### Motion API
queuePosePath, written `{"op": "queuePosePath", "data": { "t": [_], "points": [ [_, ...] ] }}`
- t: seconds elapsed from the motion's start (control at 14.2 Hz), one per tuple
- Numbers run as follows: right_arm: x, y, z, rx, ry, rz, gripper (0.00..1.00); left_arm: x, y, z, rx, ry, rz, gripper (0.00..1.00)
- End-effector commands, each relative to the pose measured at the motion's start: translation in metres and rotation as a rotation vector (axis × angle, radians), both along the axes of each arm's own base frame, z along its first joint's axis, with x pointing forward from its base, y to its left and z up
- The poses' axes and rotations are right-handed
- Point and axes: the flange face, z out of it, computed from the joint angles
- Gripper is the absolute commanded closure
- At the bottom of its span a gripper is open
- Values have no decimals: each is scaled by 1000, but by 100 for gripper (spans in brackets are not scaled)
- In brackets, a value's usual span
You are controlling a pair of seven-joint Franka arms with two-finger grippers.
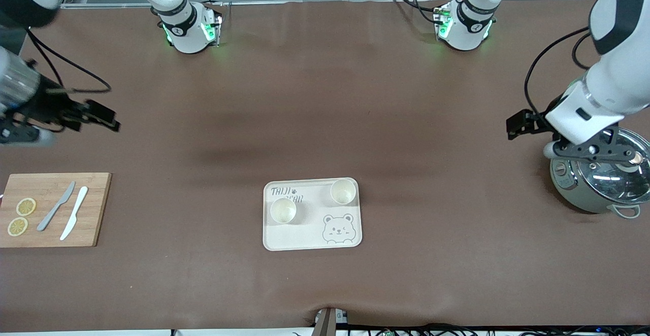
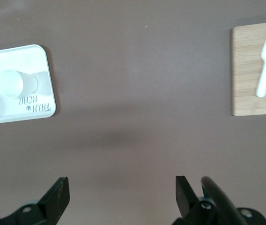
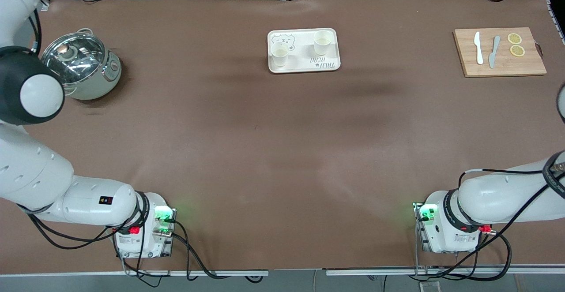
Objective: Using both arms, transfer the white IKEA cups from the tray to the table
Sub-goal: 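Move both grippers from rest toward the cups on the white tray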
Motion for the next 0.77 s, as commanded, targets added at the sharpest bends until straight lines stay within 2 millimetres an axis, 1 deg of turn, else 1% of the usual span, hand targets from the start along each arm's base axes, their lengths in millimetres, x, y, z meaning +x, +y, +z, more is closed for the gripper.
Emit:
{"op": "queuePosePath", "data": {
  "t": [0.0,0.14,0.21,0.35,0.49,0.7],
  "points": [
    [18,29,-15,10,2,-38,0,14,-15,-17,-16,-14,57,0],
    [27,51,-32,10,-7,-49,0,19,-40,-36,-15,-7,117,0],
    [32,63,-42,10,-12,-56,0,20,-56,-43,-18,-12,135,0],
    [40,83,-61,10,-20,-86,0,25,-79,-61,-26,-20,155,0],
    [48,106,-79,16,-38,-102,0,25,-116,-73,-33,-36,175,0],
    [56,142,-106,21,-66,-168,0,33,-149,-91,-87,-25,242,0]
  ]
}}
